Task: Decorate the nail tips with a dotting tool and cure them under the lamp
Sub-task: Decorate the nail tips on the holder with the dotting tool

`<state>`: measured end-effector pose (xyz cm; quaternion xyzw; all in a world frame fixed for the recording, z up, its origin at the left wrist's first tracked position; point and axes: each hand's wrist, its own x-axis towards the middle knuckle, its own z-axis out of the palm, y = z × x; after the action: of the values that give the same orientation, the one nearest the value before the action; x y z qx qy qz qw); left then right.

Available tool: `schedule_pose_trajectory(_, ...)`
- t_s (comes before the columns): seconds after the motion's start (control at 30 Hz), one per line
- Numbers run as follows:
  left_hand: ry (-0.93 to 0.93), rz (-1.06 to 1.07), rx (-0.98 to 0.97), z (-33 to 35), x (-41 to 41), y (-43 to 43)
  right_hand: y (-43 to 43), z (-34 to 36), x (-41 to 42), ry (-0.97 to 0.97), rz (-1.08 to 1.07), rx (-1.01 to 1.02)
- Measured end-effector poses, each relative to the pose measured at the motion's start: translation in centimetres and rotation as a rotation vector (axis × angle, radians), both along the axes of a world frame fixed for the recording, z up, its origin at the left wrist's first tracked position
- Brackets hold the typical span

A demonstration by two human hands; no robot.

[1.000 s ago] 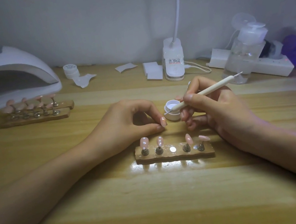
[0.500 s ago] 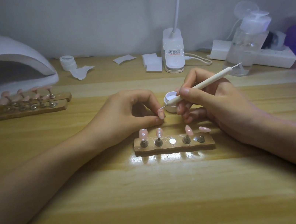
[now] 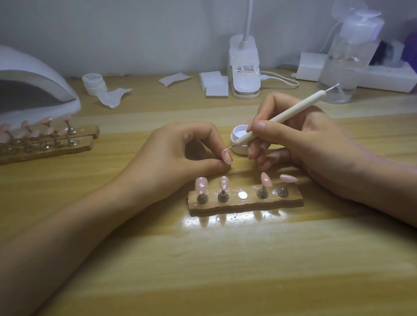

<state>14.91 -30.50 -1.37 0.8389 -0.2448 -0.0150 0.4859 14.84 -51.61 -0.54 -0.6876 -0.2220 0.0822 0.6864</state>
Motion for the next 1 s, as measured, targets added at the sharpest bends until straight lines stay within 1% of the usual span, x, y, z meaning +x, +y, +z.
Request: schedule_pose_trajectory(1.0, 0.022, 0.023, 0.006, 0.15, -0.13, -0.05, -0.02, -0.03, 0.01, -0.007, 0.000, 0.000)
